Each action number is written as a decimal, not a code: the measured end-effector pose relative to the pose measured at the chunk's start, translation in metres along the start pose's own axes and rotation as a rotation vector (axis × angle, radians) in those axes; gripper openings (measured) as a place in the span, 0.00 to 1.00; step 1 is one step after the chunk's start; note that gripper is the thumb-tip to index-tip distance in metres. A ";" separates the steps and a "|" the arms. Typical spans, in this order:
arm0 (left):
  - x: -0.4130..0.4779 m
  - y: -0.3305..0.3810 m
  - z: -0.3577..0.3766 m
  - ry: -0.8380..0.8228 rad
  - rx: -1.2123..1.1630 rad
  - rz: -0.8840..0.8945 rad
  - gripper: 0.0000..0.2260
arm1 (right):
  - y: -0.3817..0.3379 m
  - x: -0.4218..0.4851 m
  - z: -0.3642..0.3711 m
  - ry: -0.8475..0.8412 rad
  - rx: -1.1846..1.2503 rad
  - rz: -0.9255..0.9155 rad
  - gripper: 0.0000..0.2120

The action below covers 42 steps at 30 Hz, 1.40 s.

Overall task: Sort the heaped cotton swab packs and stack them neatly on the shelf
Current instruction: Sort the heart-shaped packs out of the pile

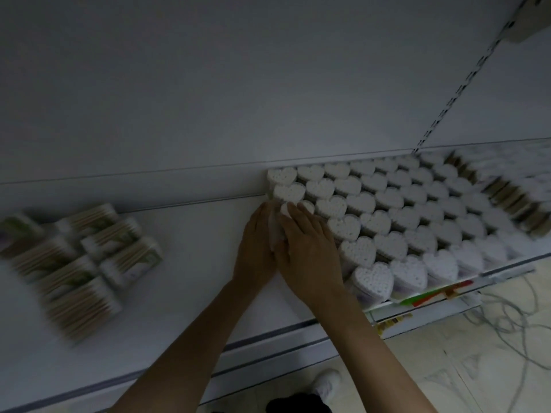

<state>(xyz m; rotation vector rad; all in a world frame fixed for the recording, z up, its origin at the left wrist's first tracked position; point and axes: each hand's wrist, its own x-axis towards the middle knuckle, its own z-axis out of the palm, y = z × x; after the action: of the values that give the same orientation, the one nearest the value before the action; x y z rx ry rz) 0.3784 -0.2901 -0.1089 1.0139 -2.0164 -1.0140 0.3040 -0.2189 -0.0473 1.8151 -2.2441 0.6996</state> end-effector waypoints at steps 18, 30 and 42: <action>-0.137 -0.054 -0.129 0.558 0.068 -0.146 0.12 | -0.159 0.019 0.081 -0.433 0.288 -0.415 0.21; -0.125 -0.025 -0.112 0.374 -0.043 -0.076 0.38 | -0.091 -0.029 0.024 -0.364 1.100 0.171 0.11; -0.086 -0.002 -0.035 0.026 -0.135 0.010 0.34 | -0.032 -0.083 0.013 0.279 0.103 0.034 0.12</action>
<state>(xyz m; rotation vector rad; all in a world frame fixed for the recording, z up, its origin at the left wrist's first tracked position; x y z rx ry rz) 0.4487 -0.2300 -0.1110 0.9400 -1.9020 -1.1105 0.3566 -0.1566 -0.0855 1.6076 -2.0946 1.0225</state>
